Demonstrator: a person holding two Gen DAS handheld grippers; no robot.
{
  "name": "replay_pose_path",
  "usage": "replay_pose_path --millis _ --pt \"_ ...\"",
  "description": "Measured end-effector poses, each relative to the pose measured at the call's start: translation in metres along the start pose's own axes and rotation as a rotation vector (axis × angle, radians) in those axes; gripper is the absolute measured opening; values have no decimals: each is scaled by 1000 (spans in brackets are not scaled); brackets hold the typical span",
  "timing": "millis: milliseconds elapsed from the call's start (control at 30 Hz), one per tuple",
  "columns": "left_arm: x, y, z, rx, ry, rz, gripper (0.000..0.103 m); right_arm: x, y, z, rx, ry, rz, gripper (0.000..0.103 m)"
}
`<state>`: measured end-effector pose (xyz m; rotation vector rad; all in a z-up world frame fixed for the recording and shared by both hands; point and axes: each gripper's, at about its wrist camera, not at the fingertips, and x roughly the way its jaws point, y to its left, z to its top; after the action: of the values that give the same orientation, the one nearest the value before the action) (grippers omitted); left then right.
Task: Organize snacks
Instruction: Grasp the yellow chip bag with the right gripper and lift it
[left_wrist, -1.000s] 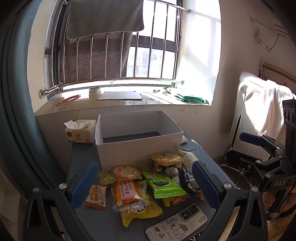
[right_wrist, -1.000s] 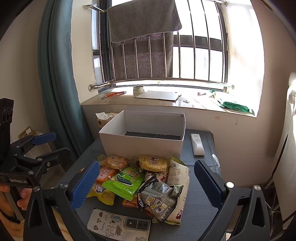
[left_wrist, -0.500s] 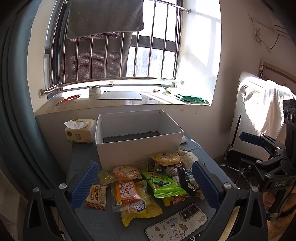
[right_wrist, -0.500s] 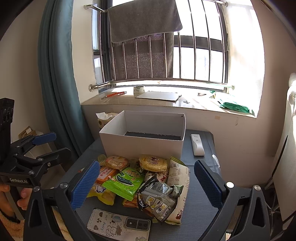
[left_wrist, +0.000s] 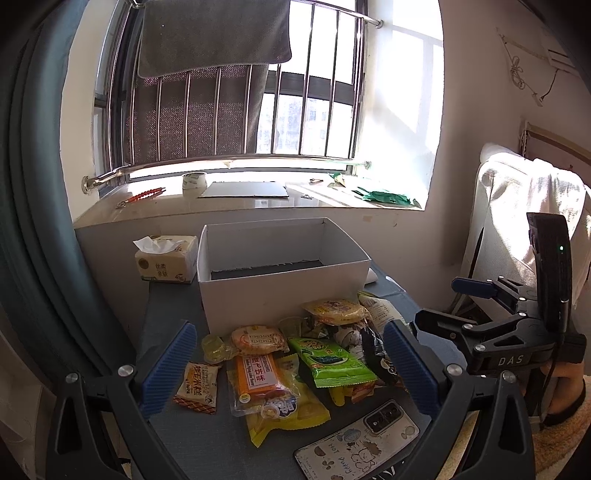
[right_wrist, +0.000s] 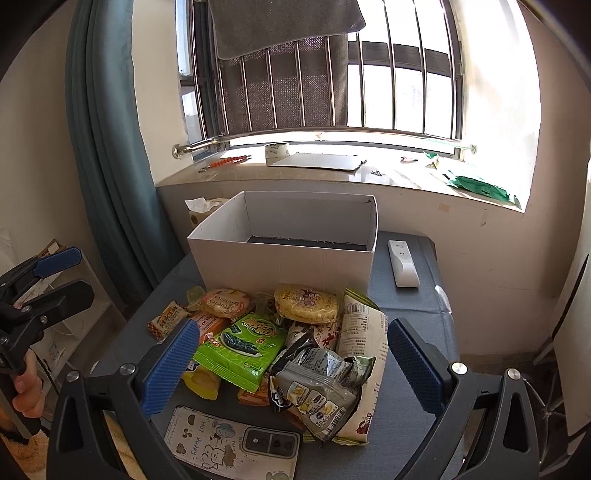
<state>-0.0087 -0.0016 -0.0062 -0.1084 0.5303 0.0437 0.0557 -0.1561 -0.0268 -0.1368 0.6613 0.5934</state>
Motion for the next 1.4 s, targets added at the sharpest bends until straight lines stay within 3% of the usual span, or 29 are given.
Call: replay_pose_path --millis 300,500,567,633,667,800,867,1033,1200,1400 --pt "4 17 -12 -39 27 16 103 126 -7 9 -24 243 -7 103" --pt "6 33 -22 -66 45 35 103 179 -12 17 24 366 23 103" --pt "7 39 -25 -77 50 38 103 191 -15 18 46 415 22 96" --pt "7 44 -28 -93 53 39 103 201 -19 17 55 465 -10 79" --pt "7 46 -29 -99 54 38 103 202 -19 17 43 468 -27 78" --pt "6 50 -32 -103 54 45 103 191 -21 18 56 429 22 74" --pt "7 52 -33 -106 59 49 103 178 -23 17 71 408 72 74" --pt "22 57 -34 -106 82 53 103 133 -22 14 70 311 103 74" --pt "65 60 -31 -91 153 37 103 78 -23 15 80 205 115 74" --pt "141 52 -25 -29 311 18 103 36 -22 9 97 130 128 74"
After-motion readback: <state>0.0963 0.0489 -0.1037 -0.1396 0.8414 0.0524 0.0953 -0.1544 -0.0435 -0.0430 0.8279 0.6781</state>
